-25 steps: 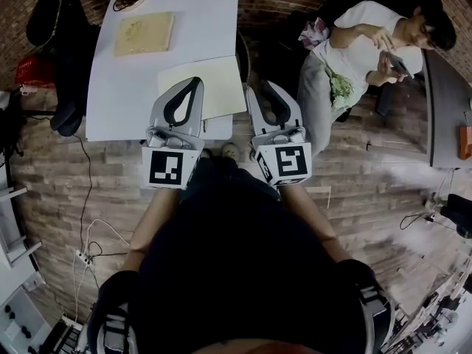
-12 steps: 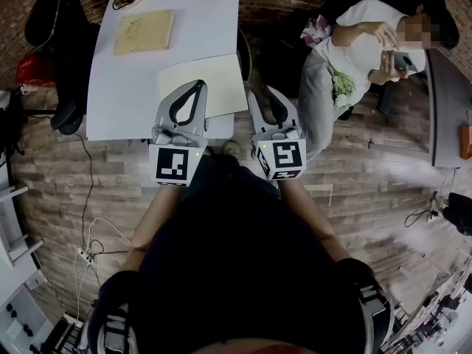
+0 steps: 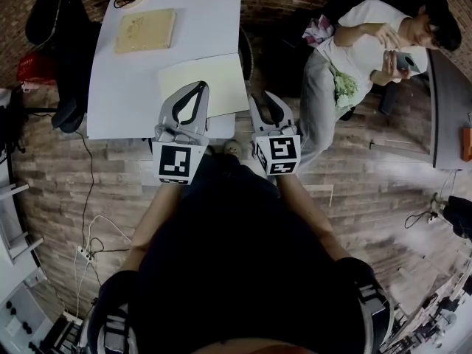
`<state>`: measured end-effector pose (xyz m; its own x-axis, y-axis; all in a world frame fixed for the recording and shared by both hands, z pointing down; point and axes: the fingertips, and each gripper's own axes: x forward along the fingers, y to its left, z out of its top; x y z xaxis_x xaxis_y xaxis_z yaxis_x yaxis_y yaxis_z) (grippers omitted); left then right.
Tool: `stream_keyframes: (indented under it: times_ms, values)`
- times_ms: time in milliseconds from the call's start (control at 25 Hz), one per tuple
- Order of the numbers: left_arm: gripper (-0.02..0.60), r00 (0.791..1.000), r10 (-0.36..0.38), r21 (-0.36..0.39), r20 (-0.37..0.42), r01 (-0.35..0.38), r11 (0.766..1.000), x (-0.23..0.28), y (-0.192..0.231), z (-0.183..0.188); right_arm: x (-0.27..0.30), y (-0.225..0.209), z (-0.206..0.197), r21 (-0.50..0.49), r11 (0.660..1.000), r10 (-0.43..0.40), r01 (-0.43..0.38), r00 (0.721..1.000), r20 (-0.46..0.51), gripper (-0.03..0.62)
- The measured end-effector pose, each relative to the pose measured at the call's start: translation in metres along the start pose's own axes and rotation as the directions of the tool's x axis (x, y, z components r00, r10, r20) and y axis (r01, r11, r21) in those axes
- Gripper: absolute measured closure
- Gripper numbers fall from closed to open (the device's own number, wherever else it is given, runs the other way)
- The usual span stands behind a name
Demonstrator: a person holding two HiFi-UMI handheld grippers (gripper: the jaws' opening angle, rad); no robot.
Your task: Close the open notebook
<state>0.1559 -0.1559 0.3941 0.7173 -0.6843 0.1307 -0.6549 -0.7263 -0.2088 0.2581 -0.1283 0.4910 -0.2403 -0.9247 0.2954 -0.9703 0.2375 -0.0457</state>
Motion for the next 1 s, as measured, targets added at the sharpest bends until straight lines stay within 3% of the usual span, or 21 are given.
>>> stream_keyframes:
  times_ms: [600, 1000]
  values:
    - [0.586, 0.999, -0.017, 0.005, -0.045, 0.018, 1.000, 0.011, -0.008, -0.016, 0.021, -0.009, -0.055, 0.046, 0.999, 0.022, -0.016, 0.993, -0.115, 0.507]
    - [0.586, 0.997, -0.029, 0.006, -0.076, 0.030, 1.000, 0.018, -0.009, -0.025, 0.035, -0.011, -0.100, 0.077, 0.996, 0.055, -0.038, 0.970, -0.235, 0.506]
